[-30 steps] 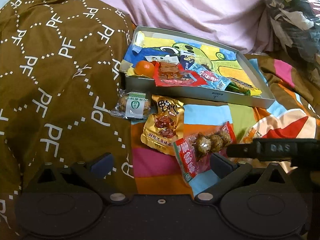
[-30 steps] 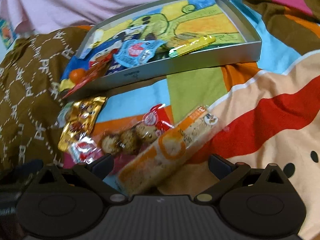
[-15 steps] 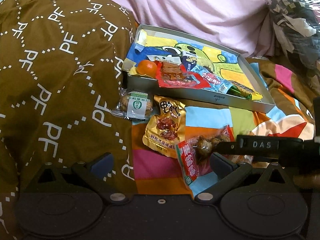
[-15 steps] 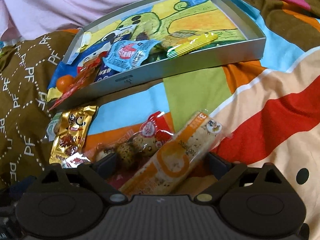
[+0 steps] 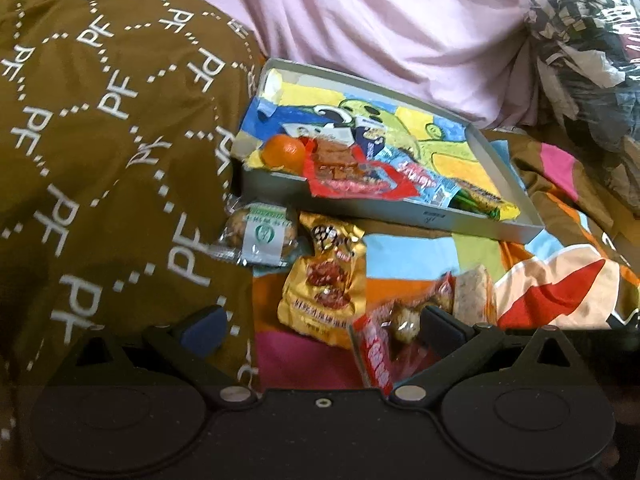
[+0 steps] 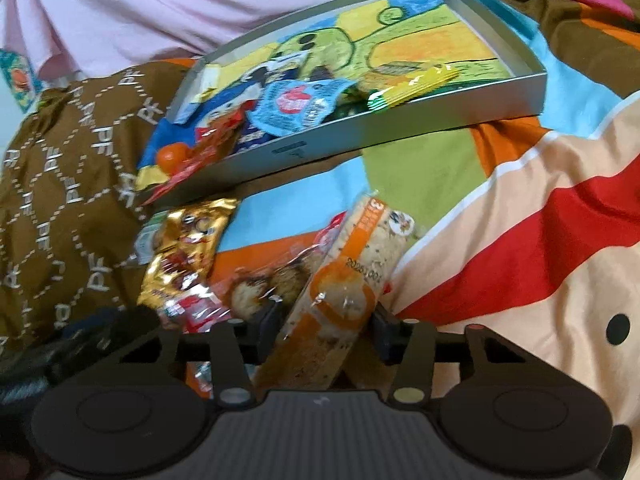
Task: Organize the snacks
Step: 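Grasp the gold pouch with the left tool while the right tool grasps the long biscuit bar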
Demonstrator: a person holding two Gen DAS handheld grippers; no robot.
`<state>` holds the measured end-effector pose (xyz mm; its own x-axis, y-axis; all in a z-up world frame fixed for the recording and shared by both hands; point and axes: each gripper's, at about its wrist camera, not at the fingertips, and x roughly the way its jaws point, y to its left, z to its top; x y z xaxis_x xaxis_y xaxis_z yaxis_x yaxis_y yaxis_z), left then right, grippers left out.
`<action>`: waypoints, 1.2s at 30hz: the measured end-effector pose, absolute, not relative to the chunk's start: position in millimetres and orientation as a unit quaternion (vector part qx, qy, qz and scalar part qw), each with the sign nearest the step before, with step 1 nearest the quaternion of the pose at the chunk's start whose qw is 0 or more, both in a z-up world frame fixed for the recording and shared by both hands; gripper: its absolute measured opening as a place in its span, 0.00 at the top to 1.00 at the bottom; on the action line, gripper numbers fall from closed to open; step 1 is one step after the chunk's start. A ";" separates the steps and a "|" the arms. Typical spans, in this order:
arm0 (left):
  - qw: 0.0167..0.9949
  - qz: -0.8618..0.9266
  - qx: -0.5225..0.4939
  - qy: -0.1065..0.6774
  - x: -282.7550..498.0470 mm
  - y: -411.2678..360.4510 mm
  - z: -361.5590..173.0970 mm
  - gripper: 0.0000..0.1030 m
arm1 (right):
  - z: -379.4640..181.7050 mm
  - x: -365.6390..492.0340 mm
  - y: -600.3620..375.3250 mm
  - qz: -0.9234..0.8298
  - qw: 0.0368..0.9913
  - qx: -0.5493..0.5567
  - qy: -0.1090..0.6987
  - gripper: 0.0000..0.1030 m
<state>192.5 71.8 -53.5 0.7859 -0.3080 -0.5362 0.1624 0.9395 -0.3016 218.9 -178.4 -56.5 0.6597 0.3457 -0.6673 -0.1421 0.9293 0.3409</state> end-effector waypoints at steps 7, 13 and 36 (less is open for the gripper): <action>0.938 -0.168 -0.122 0.277 201.9 71.3 -49.4 0.01 | -51.5 198.5 -168.8 0.171 0.907 0.090 0.374 0.57; 0.928 -0.208 -0.130 0.281 220.9 70.6 -47.5 0.01 | -51.7 185.5 -162.9 0.182 0.907 0.071 0.372 0.59; 0.893 -0.253 -0.190 0.320 252.5 72.1 -54.1 0.17 | -60.0 187.8 -160.6 0.183 0.905 0.058 0.381 0.53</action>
<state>252.5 72.1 -54.1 0.6670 -0.5732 -0.4760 0.3293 0.7999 -0.5018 187.8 -160.6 -60.0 0.6432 0.3752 -0.6674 -0.2870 0.9263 0.2441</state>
